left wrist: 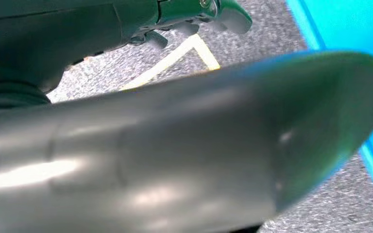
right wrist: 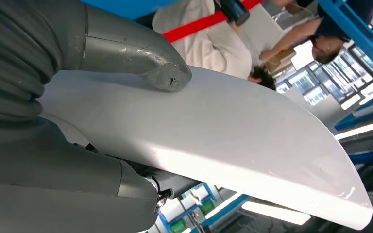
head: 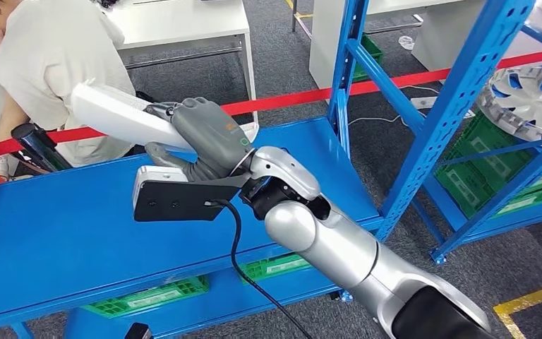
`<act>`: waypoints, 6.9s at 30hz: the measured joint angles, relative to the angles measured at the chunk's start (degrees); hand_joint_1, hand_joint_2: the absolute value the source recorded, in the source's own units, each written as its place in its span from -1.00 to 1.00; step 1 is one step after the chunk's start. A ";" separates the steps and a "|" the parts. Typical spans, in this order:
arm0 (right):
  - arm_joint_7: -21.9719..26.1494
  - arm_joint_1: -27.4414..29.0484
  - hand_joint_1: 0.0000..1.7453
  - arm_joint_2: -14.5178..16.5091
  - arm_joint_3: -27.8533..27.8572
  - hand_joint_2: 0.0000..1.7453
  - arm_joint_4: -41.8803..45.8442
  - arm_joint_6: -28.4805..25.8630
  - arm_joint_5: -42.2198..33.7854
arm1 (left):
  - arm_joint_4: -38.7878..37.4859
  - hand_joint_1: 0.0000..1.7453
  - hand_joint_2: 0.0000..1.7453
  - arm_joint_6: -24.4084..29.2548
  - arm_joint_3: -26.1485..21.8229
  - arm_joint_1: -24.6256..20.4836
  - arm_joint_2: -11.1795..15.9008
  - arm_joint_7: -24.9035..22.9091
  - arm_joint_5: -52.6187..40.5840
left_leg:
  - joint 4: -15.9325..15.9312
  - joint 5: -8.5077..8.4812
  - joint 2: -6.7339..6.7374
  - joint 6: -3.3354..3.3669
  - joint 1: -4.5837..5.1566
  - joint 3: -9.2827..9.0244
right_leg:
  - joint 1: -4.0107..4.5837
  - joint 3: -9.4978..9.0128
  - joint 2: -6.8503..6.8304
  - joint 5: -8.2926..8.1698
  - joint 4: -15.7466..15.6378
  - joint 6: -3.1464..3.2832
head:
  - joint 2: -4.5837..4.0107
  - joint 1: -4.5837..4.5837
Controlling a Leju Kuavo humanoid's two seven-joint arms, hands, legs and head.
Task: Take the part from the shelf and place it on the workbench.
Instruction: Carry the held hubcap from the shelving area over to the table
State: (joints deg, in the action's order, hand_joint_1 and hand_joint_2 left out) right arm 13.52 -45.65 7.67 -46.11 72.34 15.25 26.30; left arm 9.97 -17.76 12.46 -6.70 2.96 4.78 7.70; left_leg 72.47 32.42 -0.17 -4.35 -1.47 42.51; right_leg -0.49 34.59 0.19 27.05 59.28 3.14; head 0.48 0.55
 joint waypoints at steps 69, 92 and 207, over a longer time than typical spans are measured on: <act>-0.44 2.97 1.00 -4.59 -0.13 1.00 -5.41 -3.47 3.12 | 0.15 -1.00 -1.00 4.75 -10.44 1.91 -3.12 3.32 10.83 | -13.07 -1.12 -0.20 1.41 0.37 -13.36 | 0.68 4.96 -1.00 -5.82 -0.02 -2.63 | 0.00 0.14; -1.90 20.92 1.00 -9.46 6.46 1.00 6.50 -6.49 12.22 | 0.42 -1.00 -1.00 -1.31 -22.10 3.45 -4.25 7.98 26.92 | -0.09 0.59 0.20 1.11 0.44 -0.81 | 0.80 -1.04 -0.66 -1.02 -1.94 -0.58 | 0.00 -0.14; 17.93 39.79 1.00 -3.10 8.95 1.00 -17.62 -2.36 1.21 | 0.40 -1.00 -1.00 7.62 -26.37 4.64 -6.96 7.56 24.63 | -13.14 -5.79 -6.34 3.00 0.62 -7.77 | 0.19 -3.46 3.16 3.30 -0.01 -2.75 | 0.00 -0.56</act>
State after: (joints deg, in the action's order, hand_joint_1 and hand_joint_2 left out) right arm 31.45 -5.86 4.57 -37.17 54.72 12.89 27.51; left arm 10.37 -10.14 -13.91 -2.06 -4.00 12.33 32.33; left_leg 59.33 26.63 -6.51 -1.35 -0.85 34.73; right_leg -0.30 31.13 3.35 30.35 59.28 0.39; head 0.48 -0.01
